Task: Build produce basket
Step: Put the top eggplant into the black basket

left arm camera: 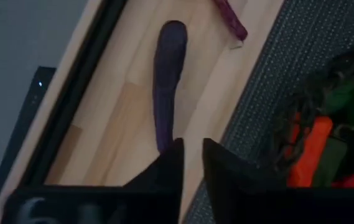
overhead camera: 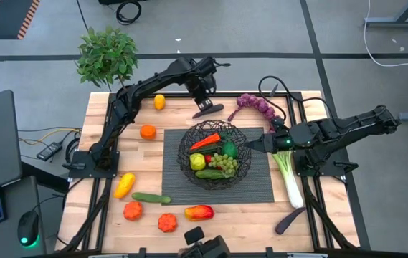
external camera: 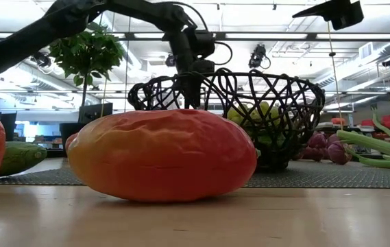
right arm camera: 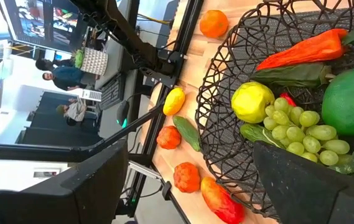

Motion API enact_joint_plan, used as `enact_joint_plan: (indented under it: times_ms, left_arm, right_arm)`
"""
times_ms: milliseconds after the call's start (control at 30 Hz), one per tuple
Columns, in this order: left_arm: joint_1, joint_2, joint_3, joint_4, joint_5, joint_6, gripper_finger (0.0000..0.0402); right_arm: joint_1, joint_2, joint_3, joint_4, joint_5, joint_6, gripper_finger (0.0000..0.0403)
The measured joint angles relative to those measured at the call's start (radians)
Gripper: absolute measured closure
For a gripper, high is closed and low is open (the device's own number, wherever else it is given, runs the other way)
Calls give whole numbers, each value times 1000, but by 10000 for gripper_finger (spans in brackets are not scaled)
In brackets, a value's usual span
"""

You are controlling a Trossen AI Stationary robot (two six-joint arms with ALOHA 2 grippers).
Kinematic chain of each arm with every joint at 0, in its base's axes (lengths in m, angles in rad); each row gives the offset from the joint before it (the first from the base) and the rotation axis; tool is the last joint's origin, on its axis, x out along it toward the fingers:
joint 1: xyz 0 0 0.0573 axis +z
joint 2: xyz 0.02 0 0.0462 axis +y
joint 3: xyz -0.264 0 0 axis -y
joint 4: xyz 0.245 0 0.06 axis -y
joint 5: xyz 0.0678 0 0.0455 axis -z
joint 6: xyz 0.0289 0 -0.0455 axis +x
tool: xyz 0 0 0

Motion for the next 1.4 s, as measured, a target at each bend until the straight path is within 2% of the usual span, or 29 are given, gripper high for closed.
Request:
enact_joint_plan:
  times_ms: [167,333,433,533,667,933,1133,1400]
  left_arm:
    - [28,1,-48,96,40,6,238]
    - [47,1,-175,186,89,-35,144]
    - [39,1,-260,256,95,-62,109]
    - [23,2,-330,314,96,-91,92]
    - [-1,2,-398,413,68,-109,90]
    - [-7,2,-462,556,45,-135,117]
    - [5,2,-463,560,-4,-117,139]
    - [9,1,-426,526,-10,-135,169]
  right_arm:
    - [0,0,0,1,0,4,55]
    - [0,0,0,2,0,31,55]
    - [0,0,0,1,0,53,55]
    - [0,0,0,1,0,69,55]
    - [0,0,0,1,-2,93,55]
    - [0,0,0,1,-23,149,55]
    - [0,0,0,1,-25,154,55]
    - [0,0,0,1,-25,152,55]
